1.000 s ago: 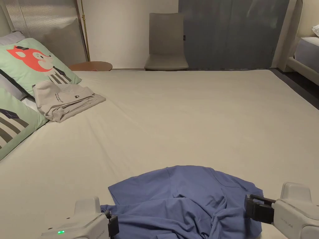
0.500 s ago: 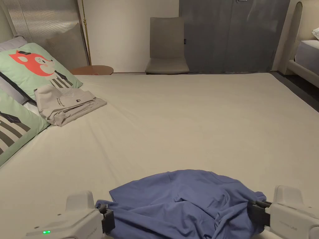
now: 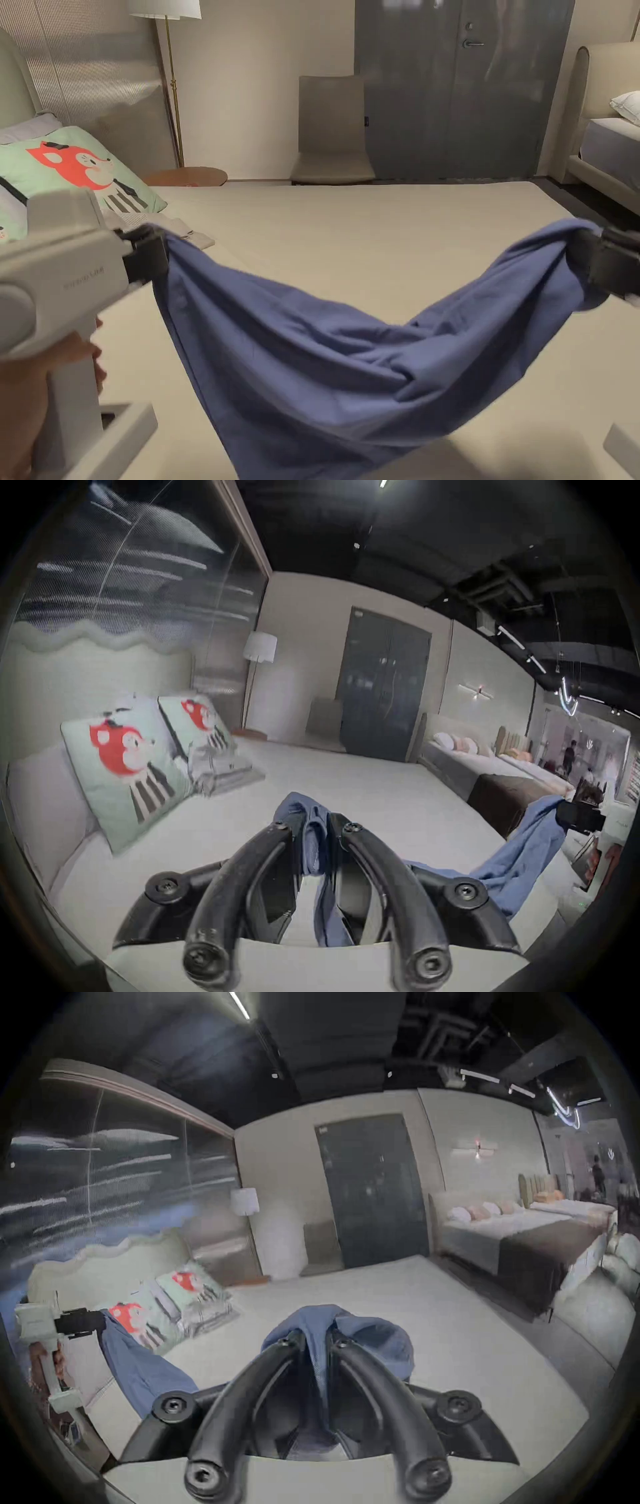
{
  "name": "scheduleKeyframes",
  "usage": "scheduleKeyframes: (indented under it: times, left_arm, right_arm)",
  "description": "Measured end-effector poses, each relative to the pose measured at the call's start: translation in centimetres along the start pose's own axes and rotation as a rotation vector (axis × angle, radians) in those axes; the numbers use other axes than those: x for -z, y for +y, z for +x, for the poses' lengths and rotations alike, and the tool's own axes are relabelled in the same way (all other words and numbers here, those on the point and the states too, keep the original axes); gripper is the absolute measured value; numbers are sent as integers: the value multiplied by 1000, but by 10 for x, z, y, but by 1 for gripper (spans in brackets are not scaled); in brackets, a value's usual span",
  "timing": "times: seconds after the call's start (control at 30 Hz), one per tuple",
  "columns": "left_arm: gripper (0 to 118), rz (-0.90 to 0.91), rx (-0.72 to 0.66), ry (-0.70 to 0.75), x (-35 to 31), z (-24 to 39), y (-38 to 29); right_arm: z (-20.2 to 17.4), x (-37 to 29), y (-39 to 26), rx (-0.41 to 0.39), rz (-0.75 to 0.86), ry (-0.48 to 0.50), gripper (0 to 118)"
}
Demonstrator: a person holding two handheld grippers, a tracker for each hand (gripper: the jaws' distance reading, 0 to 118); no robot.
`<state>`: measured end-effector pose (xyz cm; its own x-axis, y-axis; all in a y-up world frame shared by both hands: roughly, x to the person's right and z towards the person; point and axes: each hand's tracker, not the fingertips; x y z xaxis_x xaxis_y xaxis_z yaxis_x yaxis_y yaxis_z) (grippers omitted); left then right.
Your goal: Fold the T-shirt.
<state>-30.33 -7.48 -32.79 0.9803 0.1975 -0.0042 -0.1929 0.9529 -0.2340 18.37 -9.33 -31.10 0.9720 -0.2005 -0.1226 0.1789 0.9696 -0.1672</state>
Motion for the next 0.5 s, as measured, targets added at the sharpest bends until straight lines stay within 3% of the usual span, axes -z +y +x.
scheduleKeyframes:
  times: [0.27, 0.5]
  left_arm:
    - [10, 77, -1, 21, 75, 17, 82]
    - [10, 137, -25, 50, 136, 32, 112]
  right_arm:
    - [-4, 55, 67, -69, 117, -78, 9]
    - [6, 102, 96, -76, 170, -119, 9]
